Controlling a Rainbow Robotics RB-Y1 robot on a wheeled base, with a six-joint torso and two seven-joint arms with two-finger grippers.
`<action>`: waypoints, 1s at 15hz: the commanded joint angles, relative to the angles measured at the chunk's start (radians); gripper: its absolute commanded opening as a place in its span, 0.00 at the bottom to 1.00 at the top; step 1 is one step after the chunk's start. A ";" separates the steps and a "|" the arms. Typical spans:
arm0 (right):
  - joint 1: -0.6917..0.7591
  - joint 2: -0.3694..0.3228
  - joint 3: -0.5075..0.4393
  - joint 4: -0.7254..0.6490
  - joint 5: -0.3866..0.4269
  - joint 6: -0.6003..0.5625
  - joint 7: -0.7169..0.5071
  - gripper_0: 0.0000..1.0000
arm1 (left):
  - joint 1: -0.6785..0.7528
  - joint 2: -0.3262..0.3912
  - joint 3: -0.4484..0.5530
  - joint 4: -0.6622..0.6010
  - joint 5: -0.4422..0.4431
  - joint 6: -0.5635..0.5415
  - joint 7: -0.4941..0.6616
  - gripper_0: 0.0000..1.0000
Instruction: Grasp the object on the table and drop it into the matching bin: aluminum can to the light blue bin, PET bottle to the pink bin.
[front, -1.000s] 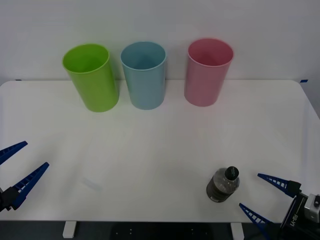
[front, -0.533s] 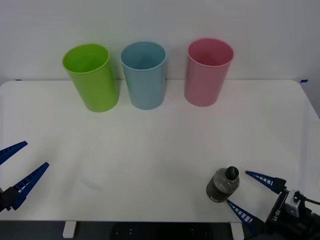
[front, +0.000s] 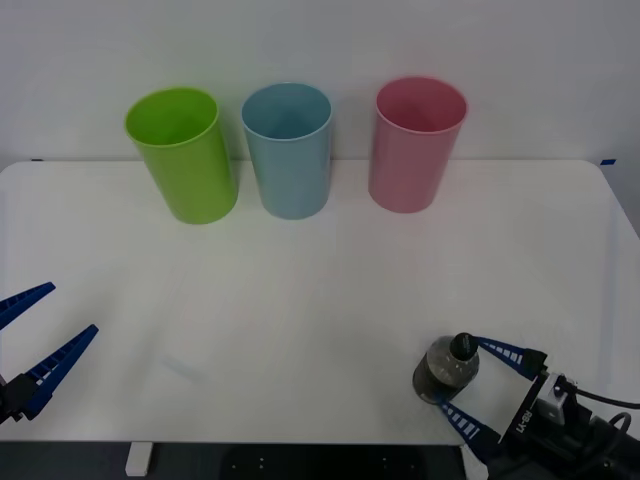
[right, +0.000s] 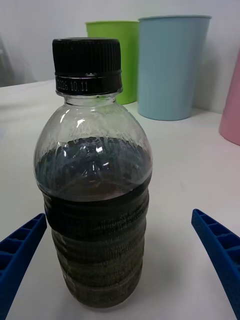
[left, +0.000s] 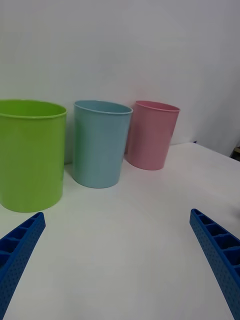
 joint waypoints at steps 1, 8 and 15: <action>-0.010 0.010 0.015 0.000 0.001 0.020 0.014 1.00 | 0.000 0.000 0.000 0.000 0.000 0.000 0.000 1.00; -0.034 0.016 0.053 0.000 0.000 0.063 0.031 1.00 | 0.000 0.000 0.000 0.000 0.000 0.000 0.000 1.00; -0.036 0.016 0.058 0.000 0.000 0.063 0.043 0.65 | 0.000 0.000 0.000 0.000 0.000 0.000 0.000 1.00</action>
